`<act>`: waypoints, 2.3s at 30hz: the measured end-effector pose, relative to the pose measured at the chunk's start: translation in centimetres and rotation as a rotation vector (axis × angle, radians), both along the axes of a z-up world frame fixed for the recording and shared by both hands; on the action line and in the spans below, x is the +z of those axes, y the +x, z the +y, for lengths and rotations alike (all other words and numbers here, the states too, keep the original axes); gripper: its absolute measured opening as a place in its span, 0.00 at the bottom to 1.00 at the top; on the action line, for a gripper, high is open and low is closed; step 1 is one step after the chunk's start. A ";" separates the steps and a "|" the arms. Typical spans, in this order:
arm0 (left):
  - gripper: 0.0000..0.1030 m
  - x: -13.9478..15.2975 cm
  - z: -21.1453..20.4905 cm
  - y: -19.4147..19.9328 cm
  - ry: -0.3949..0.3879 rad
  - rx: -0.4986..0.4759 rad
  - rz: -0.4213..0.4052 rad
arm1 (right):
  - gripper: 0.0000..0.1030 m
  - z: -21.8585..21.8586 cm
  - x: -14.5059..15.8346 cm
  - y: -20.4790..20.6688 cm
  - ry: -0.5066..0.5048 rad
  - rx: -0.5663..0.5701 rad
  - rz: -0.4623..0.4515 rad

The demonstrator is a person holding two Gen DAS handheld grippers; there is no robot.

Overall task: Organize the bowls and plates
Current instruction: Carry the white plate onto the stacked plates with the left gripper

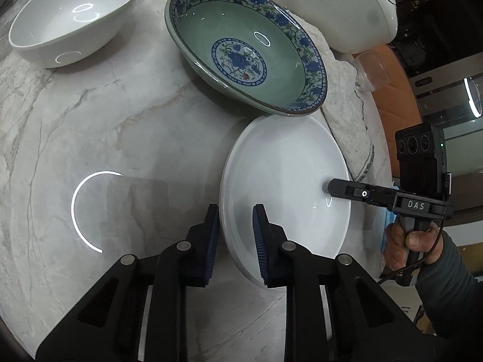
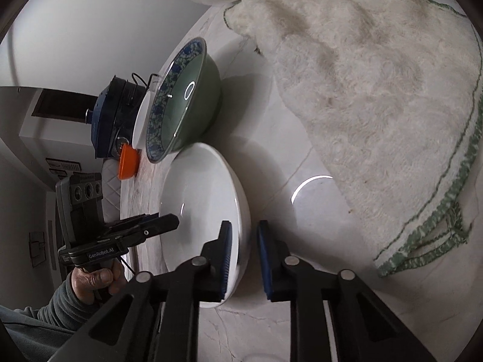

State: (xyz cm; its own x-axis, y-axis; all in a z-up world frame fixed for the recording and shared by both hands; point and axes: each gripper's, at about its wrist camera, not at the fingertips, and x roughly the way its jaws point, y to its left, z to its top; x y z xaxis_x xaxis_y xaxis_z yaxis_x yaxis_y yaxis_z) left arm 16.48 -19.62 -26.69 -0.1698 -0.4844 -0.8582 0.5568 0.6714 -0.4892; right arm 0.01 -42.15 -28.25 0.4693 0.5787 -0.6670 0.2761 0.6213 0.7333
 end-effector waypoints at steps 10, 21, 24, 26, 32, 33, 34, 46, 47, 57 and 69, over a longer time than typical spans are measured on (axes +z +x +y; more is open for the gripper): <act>0.10 -0.1 0.8 -0.4 -0.005 0.036 -0.006 | 0.11 0.7 0.5 0.8 -0.043 0.004 0.048; 0.10 1.5 4.4 -2.4 -0.025 0.077 0.021 | 0.11 2.6 2.0 0.1 -0.034 -0.011 0.046; 0.10 1.9 6.7 -3.0 -0.028 0.105 0.034 | 0.11 3.9 2.3 0.3 -0.025 -0.004 0.046; 0.10 2.1 8.7 -3.2 -0.034 0.133 0.045 | 0.11 5.2 2.6 0.5 -0.017 0.011 0.040; 0.10 3.8 18.3 -3.5 -0.050 0.268 0.047 | 0.11 11.6 3.3 2.5 0.009 0.116 0.039; 0.10 4.2 20.4 -3.4 -0.047 0.296 0.044 | 0.11 13.0 3.5 3.1 0.013 0.141 0.036; 0.10 4.6 22.4 -3.4 -0.044 0.327 0.041 | 0.11 14.5 3.8 3.8 0.019 0.166 0.029; 0.10 8.1 47.1 -2.1 0.017 0.668 -0.040 | 0.12 36.8 6.9 14.0 0.034 0.511 -0.061; 0.10 7.8 48.8 -2.0 0.024 0.689 -0.039 | 0.12 38.5 7.0 14.7 0.025 0.534 -0.065; 0.10 4.9 58.2 -1.3 0.066 0.748 -0.040 | 0.12 48.2 5.7 18.5 -0.037 0.631 -0.027; 0.10 3.0 59.7 -1.1 0.085 0.748 -0.019 | 0.12 51.1 4.8 18.8 -0.127 0.657 0.005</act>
State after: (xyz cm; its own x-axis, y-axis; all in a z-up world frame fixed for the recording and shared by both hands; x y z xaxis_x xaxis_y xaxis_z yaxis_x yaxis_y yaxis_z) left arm 15.40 40.08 -23.73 0.1938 -0.3970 -0.8971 -0.0552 0.9086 -0.4140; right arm 18.77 8.94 -23.46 0.0427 0.6597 -0.7503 -0.1862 0.7431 0.6428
